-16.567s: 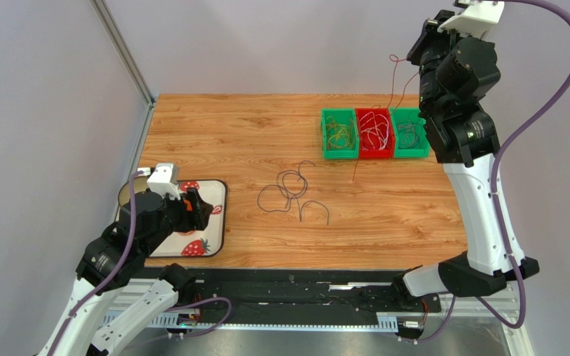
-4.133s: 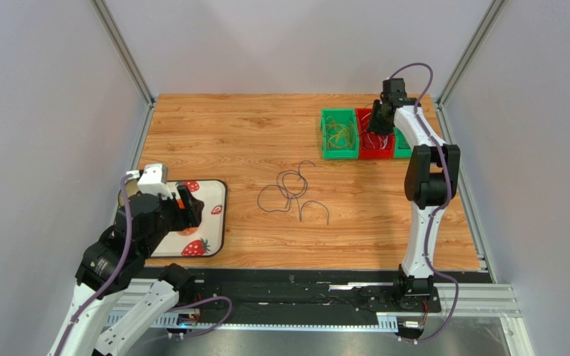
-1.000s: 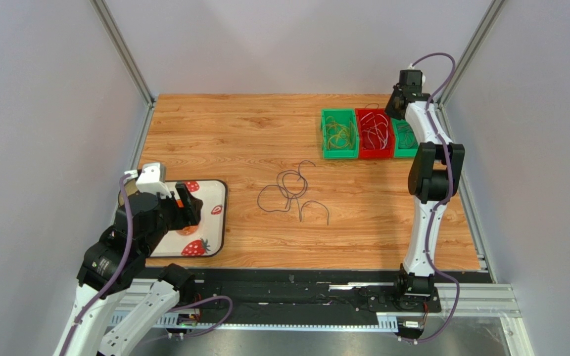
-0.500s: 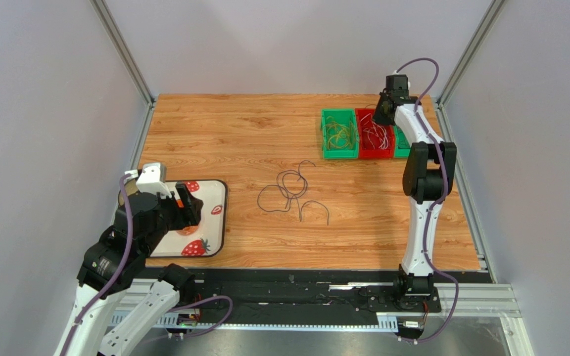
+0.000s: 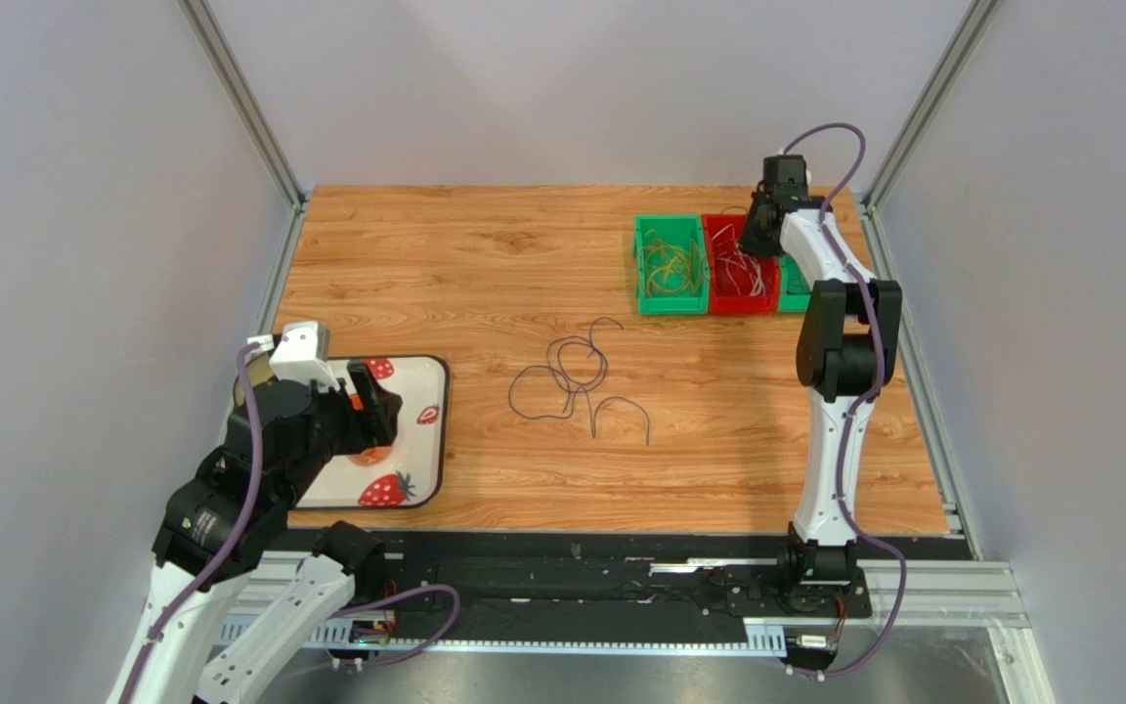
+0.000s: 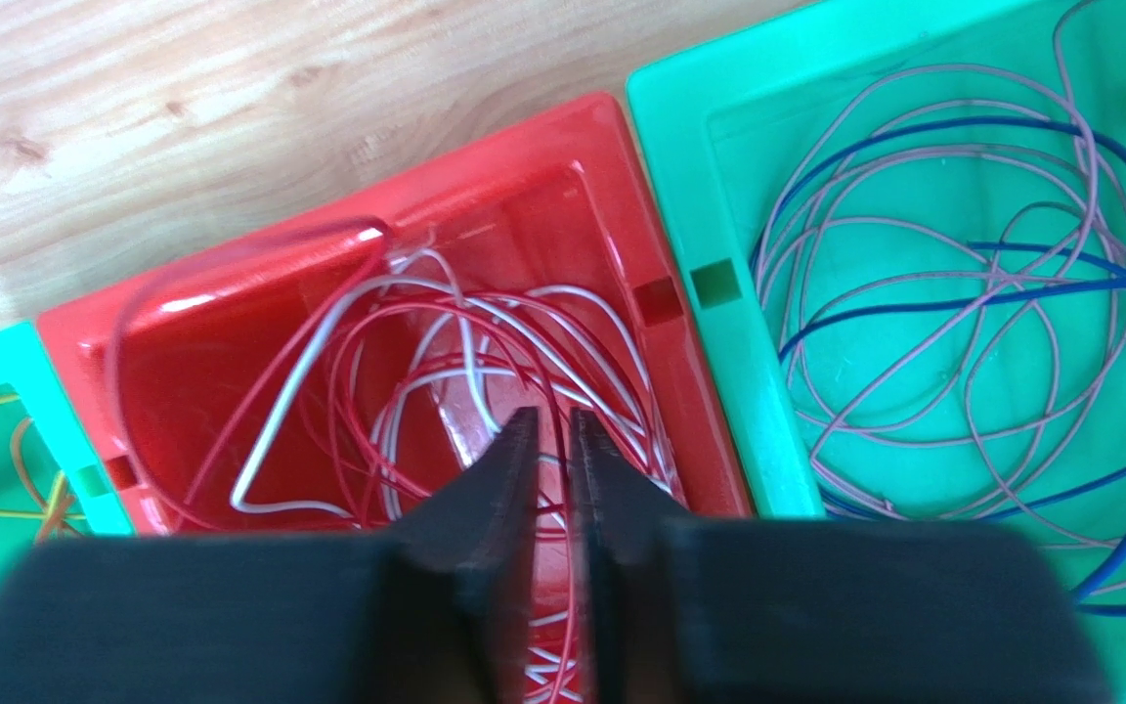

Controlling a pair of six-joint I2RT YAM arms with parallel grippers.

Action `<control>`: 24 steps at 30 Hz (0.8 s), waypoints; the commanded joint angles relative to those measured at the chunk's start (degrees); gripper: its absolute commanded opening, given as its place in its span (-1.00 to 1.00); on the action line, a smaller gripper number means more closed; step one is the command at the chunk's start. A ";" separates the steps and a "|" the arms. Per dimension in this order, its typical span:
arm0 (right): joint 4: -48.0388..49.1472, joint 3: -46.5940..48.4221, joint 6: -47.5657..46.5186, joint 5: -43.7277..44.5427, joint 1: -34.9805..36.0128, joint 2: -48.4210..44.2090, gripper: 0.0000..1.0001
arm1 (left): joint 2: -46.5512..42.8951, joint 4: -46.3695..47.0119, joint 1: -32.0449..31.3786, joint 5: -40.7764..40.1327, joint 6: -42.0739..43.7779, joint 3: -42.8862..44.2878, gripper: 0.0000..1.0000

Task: Untangle the cables
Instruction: Place the cable in the bin.

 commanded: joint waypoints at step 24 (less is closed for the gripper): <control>-5.63 -7.10 0.10 -7.18 2.73 -21.59 -0.59 | -1.73 2.26 0.36 0.77 0.88 -0.31 0.52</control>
